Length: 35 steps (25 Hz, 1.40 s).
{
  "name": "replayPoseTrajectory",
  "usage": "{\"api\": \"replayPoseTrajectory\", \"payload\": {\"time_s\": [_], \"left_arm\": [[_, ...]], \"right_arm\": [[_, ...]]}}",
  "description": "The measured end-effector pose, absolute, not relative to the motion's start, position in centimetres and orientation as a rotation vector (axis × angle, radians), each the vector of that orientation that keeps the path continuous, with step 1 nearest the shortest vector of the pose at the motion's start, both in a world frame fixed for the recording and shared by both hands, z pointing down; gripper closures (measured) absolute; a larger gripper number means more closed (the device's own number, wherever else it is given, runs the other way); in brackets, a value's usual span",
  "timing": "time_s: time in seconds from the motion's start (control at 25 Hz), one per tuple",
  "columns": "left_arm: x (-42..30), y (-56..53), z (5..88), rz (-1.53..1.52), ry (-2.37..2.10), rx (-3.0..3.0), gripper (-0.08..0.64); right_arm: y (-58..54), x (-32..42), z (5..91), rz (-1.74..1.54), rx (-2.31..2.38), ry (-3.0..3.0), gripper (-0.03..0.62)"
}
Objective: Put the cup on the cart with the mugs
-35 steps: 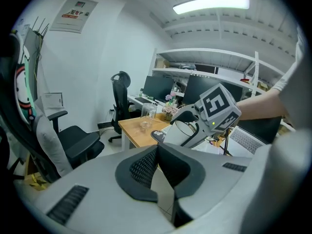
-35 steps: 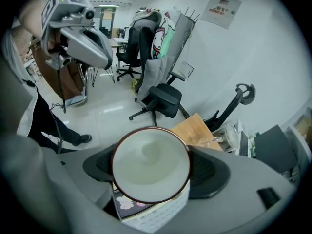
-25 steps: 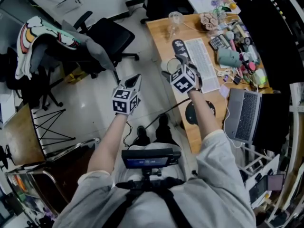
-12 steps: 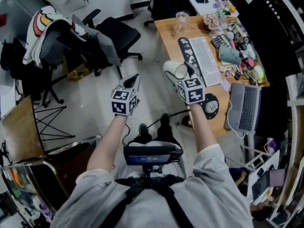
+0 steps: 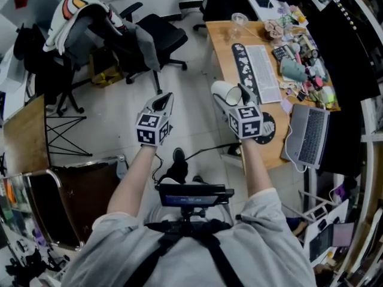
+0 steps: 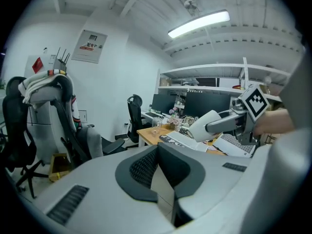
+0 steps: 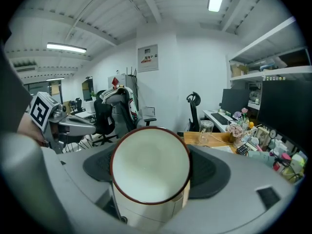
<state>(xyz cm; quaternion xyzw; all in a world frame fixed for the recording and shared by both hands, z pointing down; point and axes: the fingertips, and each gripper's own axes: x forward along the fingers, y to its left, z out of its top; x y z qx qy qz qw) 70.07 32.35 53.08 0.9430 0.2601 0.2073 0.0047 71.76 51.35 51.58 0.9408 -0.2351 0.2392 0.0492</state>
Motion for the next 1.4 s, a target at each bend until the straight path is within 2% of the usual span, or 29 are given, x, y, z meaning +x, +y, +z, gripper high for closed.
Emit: {"api": "replayPoseTrajectory", "payload": {"time_s": [0.6,1.4], "left_arm": [[51.4,30.0,51.8,0.66,0.464,3.031,0.557],[38.8,21.0,50.9,0.625,0.333,3.034,0.557]], "right_arm": [[49.7,56.4,51.5,0.683,2.775,-0.995,0.173],[39.6,44.8,50.0,0.616,2.71,-1.144,0.173]]}}
